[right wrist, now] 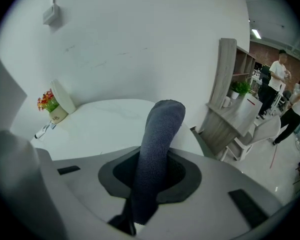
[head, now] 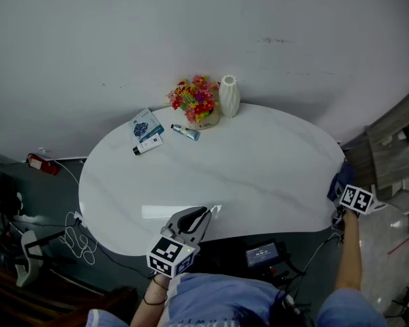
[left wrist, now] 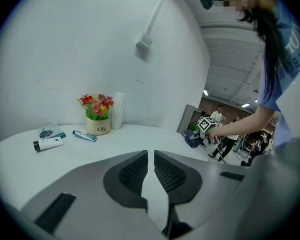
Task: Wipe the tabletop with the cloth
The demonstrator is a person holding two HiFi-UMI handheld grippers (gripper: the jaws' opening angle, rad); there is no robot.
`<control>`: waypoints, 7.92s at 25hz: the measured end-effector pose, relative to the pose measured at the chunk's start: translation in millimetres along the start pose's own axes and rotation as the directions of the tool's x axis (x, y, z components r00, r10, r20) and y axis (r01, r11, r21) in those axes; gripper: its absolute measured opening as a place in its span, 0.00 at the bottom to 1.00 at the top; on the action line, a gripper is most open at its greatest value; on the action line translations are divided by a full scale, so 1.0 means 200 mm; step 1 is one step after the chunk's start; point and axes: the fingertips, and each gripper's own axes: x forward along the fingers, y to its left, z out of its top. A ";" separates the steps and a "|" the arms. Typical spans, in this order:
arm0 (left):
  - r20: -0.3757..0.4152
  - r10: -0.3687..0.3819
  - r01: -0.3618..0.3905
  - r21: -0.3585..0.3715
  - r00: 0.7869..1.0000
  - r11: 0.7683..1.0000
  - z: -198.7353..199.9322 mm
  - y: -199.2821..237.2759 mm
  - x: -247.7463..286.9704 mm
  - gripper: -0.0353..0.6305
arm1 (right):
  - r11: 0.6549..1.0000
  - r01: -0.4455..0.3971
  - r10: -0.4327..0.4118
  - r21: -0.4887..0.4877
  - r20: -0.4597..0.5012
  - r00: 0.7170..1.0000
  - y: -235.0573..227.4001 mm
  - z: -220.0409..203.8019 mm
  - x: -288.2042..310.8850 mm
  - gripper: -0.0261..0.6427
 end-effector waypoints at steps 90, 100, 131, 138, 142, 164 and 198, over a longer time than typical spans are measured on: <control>0.085 0.095 -0.090 -0.055 0.992 0.994 -0.17 0.00 -0.33 0.10 | 0.810 -0.464 0.405 -0.358 -0.229 0.885 1.48 -0.71 -0.25 0.14; 0.061 -0.028 0.028 -0.009 0.998 1.000 -0.11 -0.40 0.04 0.10 | 0.944 -0.228 0.206 -0.238 -0.113 0.972 0.49 -0.48 -0.27 0.14; 0.094 0.187 -0.178 -0.091 0.978 0.980 -0.28 -0.28 -0.43 0.10 | 0.945 -0.236 0.235 -0.227 -0.030 0.971 0.53 -0.41 -0.41 0.14; 0.087 0.278 -0.265 -0.134 0.957 0.955 -0.43 -0.02 -0.87 0.10 | 0.881 -0.361 0.362 -0.307 -0.055 0.931 1.20 -0.56 -0.52 0.14; 0.078 0.324 -0.311 -0.150 0.943 0.939 -0.56 0.13 -1.15 0.10 | 0.835 -0.432 0.429 -0.341 -0.088 0.899 1.61 -0.72 -0.60 0.14; 0.049 0.459 -0.439 -0.215 0.887 0.872 -1.07 0.46 -2.09 0.10 | 0.255 -0.802 0.663 -0.540 -0.506 0.552 3.61 -2.13 -1.18 0.14; 0.036 0.255 -0.248 -0.122 0.966 0.961 -0.84 0.25 -1.54 0.10 | 0.819 -0.442 0.392 -0.365 -0.206 0.897 2.16 -1.38 -0.63 0.14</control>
